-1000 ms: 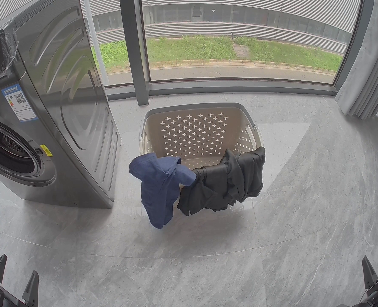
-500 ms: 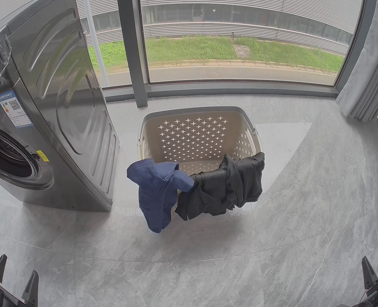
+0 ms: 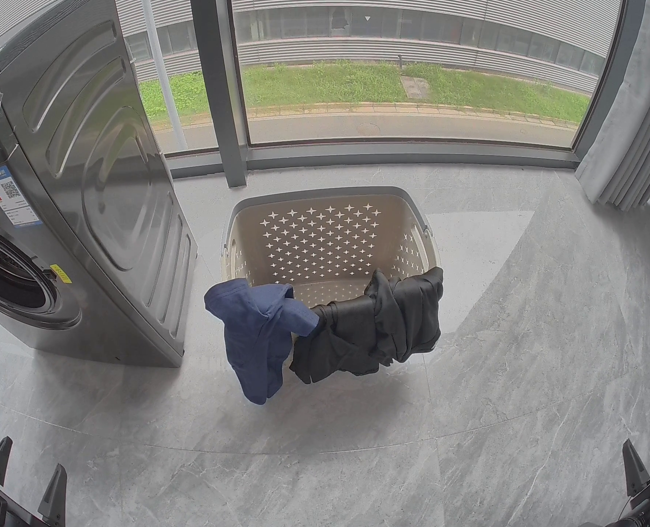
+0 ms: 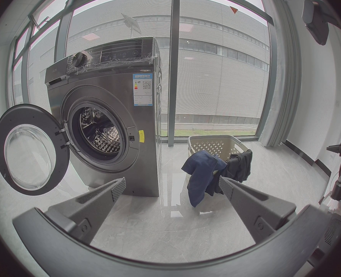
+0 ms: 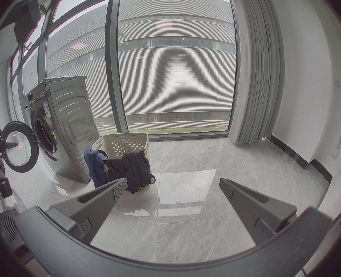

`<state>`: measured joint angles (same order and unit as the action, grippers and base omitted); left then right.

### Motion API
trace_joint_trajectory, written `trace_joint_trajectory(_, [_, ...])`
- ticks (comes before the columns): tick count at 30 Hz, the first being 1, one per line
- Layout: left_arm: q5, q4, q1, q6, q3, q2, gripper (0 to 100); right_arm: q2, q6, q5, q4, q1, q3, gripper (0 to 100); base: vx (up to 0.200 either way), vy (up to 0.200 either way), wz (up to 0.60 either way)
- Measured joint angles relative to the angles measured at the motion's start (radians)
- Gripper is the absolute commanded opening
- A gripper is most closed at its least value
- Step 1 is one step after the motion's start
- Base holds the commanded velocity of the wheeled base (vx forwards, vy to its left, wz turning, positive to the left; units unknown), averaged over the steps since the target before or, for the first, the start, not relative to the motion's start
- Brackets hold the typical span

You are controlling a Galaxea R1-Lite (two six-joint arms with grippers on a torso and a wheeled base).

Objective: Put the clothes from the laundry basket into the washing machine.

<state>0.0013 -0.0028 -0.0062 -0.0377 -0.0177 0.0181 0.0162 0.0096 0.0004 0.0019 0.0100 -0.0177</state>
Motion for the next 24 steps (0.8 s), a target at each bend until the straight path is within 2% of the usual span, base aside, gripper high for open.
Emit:
trace_joint_trajectory(4, [0.0, 0.0, 0.0, 0.0, 0.0, 0.0, 100, 0.0, -0.01, 0.002, 0.001, 0.0, 0.0, 100, 0.2, 0.0, 0.0])
trace_joint_trajectory(14, [0.0, 0.0, 0.0, 0.0, 0.0, 0.0, 100, 0.0, -0.032, 0.01, -0.021, -0.001, -0.01, 100, 0.0, 0.0, 0.0])
trace_joint_trajectory(19, [0.0, 0.0, 0.0, 0.0, 0.0, 0.0, 100, 0.023, -0.013, 0.02, -0.032, 0.0, -0.127, 100, 0.0, 0.0, 0.0])
trace_joint_trajectory(24, [0.0, 0.0, 0.0, 0.0, 0.0, 0.0, 100, 0.15, 0.028, 0.081, -0.027, 0.014, -0.209, 100, 0.0, 0.0, 0.0])
